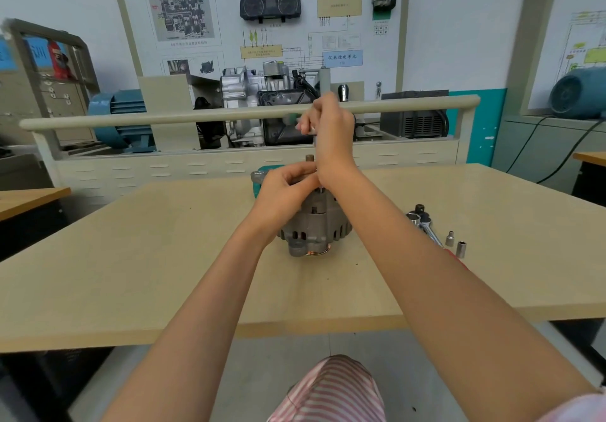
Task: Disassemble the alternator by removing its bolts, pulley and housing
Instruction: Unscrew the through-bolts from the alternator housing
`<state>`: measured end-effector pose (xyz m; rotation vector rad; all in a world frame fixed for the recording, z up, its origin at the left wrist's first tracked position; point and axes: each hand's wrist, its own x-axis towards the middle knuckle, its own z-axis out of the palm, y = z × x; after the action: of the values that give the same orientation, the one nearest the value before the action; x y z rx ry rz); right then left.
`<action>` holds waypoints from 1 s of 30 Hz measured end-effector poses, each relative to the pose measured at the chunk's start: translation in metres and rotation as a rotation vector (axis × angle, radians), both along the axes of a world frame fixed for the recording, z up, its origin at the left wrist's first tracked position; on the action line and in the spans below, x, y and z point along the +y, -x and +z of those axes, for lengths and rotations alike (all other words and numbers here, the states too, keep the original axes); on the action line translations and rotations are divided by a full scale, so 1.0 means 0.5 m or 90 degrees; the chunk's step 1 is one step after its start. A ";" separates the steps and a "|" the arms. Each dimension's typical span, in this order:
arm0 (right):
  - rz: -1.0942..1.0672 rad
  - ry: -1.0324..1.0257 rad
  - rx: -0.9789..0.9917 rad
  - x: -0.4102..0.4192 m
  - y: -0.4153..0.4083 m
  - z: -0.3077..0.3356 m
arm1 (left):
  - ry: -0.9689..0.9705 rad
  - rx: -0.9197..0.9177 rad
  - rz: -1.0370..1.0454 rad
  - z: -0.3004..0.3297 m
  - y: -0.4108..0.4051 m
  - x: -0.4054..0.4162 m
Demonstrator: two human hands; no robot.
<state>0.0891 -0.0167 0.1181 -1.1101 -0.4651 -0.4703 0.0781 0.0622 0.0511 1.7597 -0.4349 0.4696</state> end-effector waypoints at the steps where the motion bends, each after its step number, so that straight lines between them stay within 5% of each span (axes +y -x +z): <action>1: 0.047 -0.031 0.015 -0.004 -0.002 0.003 | 0.006 0.006 0.002 0.000 0.000 0.000; 5: -0.015 0.005 -0.023 -0.001 0.001 -0.010 | 0.014 0.002 0.007 0.001 0.004 -0.001; 9: -0.439 0.334 -0.207 0.015 0.000 -0.046 | 0.019 0.003 0.037 0.001 0.007 -0.001; 12: -0.668 0.476 -0.204 0.016 0.000 -0.060 | 0.020 0.016 0.055 0.002 0.005 -0.003; 17: -0.413 0.280 -0.211 0.015 0.009 -0.040 | 0.015 -0.009 0.045 0.003 0.011 -0.008; 24: 0.037 -0.033 -0.012 -0.009 -0.009 -0.006 | -0.005 -0.004 0.014 0.000 0.002 -0.001; 27: -0.016 0.012 -0.059 -0.002 -0.003 -0.017 | -0.006 -0.012 0.005 0.001 0.005 0.001; 30: -0.305 0.296 -0.207 0.000 0.002 -0.044 | 0.008 -0.018 0.035 -0.001 0.010 0.000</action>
<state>0.0880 -0.0166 0.0962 -1.6139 -0.6123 -1.0070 0.0733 0.0621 0.0505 1.7583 -0.4037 0.5366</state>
